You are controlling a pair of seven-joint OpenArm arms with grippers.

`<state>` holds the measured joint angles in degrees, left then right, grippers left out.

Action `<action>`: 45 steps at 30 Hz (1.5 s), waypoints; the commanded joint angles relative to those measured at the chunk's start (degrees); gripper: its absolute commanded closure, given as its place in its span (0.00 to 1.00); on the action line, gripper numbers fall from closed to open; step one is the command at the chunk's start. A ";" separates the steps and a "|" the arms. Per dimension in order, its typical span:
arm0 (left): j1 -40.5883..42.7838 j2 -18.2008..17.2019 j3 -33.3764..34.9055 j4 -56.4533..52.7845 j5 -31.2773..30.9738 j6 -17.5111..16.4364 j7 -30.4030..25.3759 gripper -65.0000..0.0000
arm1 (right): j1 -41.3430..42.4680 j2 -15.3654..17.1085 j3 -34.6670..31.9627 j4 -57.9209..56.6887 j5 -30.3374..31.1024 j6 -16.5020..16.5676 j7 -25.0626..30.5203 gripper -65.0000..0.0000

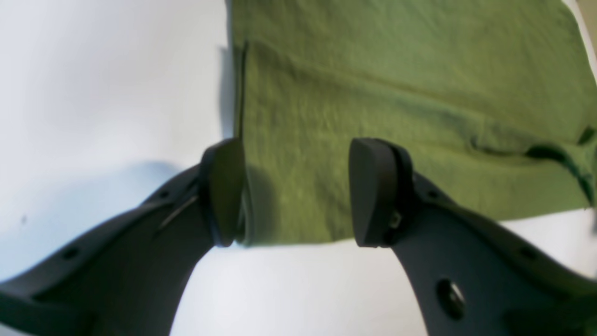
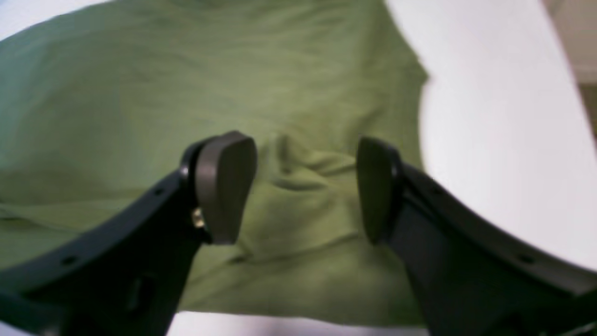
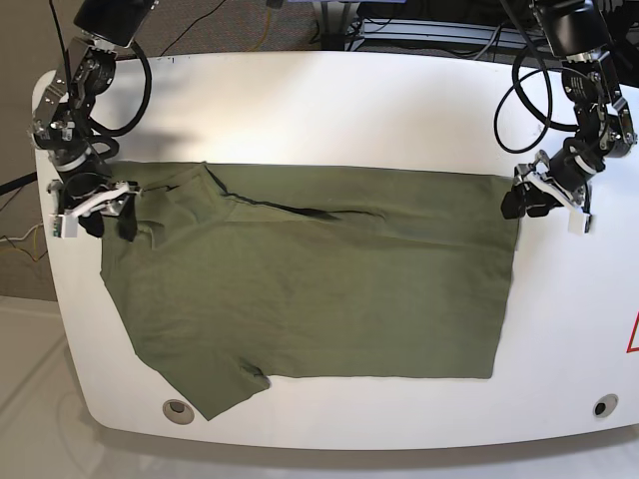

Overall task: Fold the T-shirt properly
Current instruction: 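Open both grippers and re-close them on the shirt's shoulder edge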

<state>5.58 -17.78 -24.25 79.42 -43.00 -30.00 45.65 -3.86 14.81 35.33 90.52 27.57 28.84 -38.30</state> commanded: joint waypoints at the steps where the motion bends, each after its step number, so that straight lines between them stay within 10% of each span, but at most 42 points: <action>1: -0.04 -0.89 -0.12 1.47 -0.32 0.08 -0.95 0.46 | 1.18 1.27 0.97 -0.81 0.04 -0.16 0.42 0.42; 38: 3.65 1.23 -0.19 -2.71 1.83 3.24 -2.78 0.48 | -1.78 2.15 1.47 -8.35 1.45 0.18 0.31 0.43; 45: 1.88 1.26 0.02 -3.88 2.74 3.04 -3.39 0.77 | -1.59 1.64 2.61 -9.80 -2.63 -0.01 1.03 0.44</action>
<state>8.21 -15.75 -24.29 75.72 -41.25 -27.44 41.08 -5.96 15.51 37.30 80.36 24.95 28.56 -39.07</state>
